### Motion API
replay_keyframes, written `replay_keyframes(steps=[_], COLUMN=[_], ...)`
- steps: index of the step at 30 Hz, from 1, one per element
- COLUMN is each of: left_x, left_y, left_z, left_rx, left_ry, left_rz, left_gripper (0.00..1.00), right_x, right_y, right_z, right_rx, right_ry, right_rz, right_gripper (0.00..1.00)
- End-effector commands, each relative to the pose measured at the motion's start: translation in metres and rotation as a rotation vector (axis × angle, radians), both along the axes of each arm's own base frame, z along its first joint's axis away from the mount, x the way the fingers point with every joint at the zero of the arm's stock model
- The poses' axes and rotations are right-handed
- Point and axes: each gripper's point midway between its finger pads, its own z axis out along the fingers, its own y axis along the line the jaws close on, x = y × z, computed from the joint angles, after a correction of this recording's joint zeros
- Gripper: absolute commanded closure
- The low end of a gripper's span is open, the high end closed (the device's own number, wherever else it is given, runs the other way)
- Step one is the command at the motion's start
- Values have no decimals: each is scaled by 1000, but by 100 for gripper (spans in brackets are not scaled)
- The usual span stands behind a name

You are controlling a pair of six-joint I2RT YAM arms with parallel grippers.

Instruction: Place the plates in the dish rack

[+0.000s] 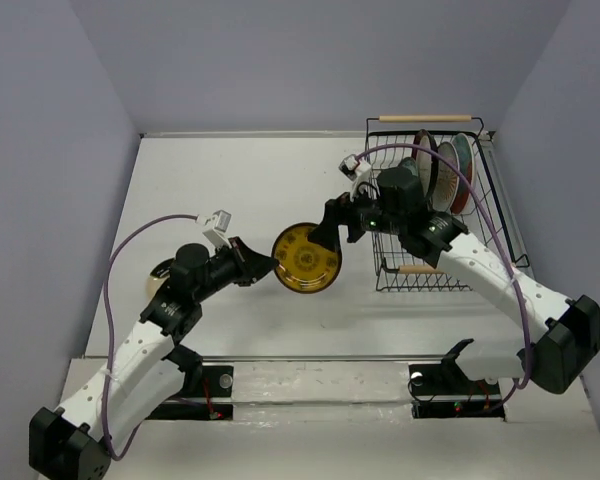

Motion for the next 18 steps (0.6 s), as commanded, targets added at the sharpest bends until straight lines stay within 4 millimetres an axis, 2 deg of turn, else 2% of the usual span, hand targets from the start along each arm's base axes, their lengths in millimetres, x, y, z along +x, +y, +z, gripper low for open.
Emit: replay_keyframes(steps=[1, 2, 4, 6, 7, 8, 9, 10, 11, 12, 13, 14, 15, 16, 17, 18], left_x=[0, -1, -1, 1, 1, 2, 3, 4, 7, 9, 10, 12, 12, 11, 9, 10], left_y=[-2, 0, 4, 9, 10, 13, 16, 18, 21, 24, 27, 31, 33, 36, 39, 44], left_z=[73, 79, 89, 97, 101, 104, 106, 107, 106, 103, 97, 94, 91, 93, 96, 99], left_rx=[-64, -67, -68, -60, -59, -57, -41, -26, -5, 20, 65, 88, 108, 133, 132, 132], left_ry=[-257, -284, -321, -359, -371, -384, -397, -403, -406, -409, -412, -412, -404, -416, -428, -434], left_rz=[-38, -34, -15, 10, 19, 31, 49, 58, 75, 86, 93, 111, 111, 112, 123, 154], left_gripper=[95, 94, 95, 94, 95, 89, 67, 66, 41, 30, 11, 7, 5, 2, 1, 1], right_x=[0, -2, -9, -28, -33, -35, -36, -37, -33, -30, -18, -8, 5, 34, 47, 63], right_y=[-4, -2, 4, 19, 22, 26, 27, 27, 28, 26, 20, 15, 8, -15, -30, -48], right_z=[-21, -26, -29, -23, -20, -14, -4, -2, 10, 21, 24, 46, 51, 57, 57, 76], right_rx=[-27, -27, -3, 66, 94, 127, 159, 165, 186, 199, 179, 183, 160, 111, 61, 44], right_ry=[68, 87, 127, 149, 165, 158, 149, 152, 122, 98, 75, 18, -13, -85, -105, -165], right_rz=[-43, -37, 5, 124, 150, 176, 181, 178, 166, 141, 59, 5, -73, -251, -351, -475], right_gripper=[6, 7, 18, 41, 58, 81, 93, 93, 93, 93, 93, 93, 93, 93, 93, 93])
